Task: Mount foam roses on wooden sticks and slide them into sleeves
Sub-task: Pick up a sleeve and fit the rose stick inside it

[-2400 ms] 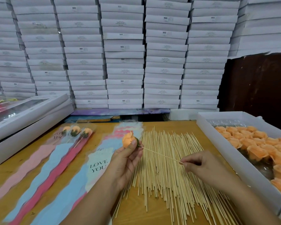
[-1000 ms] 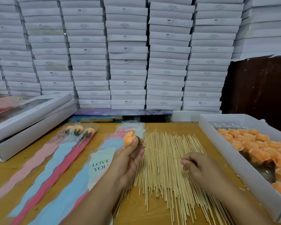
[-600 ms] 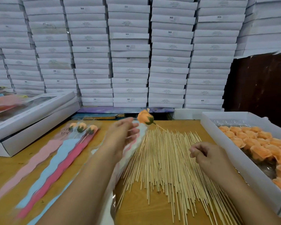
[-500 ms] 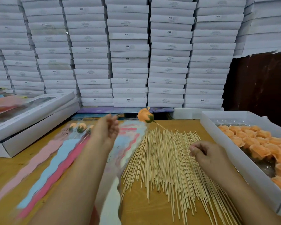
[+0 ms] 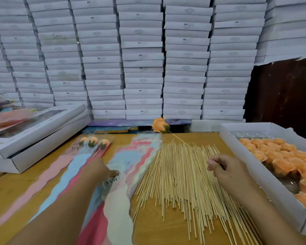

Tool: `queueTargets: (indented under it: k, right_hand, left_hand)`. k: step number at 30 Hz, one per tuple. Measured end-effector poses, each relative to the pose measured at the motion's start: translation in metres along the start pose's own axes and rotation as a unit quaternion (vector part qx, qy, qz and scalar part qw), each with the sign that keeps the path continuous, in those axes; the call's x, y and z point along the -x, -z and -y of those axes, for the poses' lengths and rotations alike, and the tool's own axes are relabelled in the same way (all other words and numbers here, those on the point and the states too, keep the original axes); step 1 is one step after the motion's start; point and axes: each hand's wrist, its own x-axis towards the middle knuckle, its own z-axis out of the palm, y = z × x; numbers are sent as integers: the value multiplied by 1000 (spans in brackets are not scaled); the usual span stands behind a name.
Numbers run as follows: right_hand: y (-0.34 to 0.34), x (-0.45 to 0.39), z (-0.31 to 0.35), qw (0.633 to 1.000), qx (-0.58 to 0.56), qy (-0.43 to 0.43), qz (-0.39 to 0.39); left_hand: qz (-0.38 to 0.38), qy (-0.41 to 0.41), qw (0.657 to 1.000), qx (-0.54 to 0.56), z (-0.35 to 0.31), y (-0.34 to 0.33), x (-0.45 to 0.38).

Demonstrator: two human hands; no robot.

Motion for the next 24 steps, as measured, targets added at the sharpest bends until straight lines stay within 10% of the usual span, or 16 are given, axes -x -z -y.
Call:
queueTargets:
  k: [11, 24]
  right_hand:
    - [0, 1, 0, 1000, -5, 6, 2]
    - [1, 2, 1, 1000, -8, 4, 11]
  left_hand:
    - [-37, -11, 998, -52, 9, -2, 7]
    - [-169, -39, 974, 147, 12, -13, 18]
